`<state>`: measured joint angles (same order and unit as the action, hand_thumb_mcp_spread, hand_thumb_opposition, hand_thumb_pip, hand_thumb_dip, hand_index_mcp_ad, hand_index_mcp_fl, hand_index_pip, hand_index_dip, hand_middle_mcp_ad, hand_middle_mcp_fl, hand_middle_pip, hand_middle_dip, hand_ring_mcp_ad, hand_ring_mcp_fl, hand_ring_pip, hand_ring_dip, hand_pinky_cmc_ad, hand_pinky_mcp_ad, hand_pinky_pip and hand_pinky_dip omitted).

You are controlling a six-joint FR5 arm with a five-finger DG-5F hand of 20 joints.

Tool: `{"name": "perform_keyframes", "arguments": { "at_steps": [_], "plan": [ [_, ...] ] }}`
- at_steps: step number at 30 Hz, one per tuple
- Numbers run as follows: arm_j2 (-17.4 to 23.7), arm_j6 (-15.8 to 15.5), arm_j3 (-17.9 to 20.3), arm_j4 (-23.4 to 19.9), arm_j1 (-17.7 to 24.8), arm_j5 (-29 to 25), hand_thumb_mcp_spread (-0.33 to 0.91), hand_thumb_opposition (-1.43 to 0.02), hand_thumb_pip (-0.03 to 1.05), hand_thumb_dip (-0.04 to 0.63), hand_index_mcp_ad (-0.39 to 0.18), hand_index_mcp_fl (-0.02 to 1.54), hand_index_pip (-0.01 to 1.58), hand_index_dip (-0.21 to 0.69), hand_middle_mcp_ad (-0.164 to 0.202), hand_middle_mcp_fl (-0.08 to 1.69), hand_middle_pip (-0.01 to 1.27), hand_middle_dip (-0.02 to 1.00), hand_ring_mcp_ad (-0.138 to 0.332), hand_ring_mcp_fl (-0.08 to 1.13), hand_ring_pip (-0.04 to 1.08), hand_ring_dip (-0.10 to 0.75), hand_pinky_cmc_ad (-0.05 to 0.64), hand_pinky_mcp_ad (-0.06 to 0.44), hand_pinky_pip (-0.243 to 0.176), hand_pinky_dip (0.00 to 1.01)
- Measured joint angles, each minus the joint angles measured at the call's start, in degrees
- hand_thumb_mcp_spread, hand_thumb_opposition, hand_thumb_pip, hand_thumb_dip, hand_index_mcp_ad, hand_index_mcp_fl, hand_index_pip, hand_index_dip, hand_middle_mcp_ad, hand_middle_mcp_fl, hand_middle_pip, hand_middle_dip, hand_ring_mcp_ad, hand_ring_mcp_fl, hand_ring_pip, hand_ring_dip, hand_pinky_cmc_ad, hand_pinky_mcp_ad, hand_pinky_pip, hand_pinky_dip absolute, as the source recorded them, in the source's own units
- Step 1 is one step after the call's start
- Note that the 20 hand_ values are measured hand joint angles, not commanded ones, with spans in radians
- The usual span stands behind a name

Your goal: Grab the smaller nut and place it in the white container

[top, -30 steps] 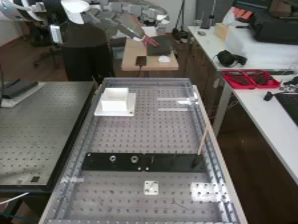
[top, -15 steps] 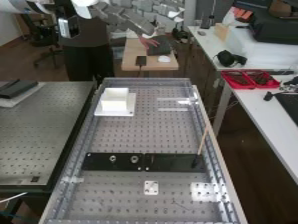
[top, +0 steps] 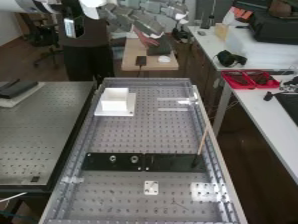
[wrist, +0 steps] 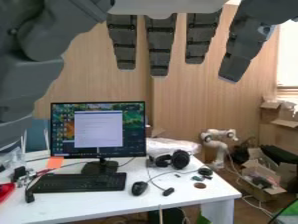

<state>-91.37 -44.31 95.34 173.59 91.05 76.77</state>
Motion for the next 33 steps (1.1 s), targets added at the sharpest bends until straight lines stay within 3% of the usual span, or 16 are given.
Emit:
{"name": "perform_keyframes", "arguments": {
  "at_steps": [33],
  "plan": [
    [0.55, 0.67, 0.7, -0.04, 0.9, 0.58, 0.21, -0.66, 0.39, 0.021, -0.077, 0.17, 0.1, 0.164, 0.07, 0.14, 0.13, 0.19, 0.173, 0.0, 0.1, 0.082, 0.396, 0.33, -0.091, 0.36]
  ]
}}
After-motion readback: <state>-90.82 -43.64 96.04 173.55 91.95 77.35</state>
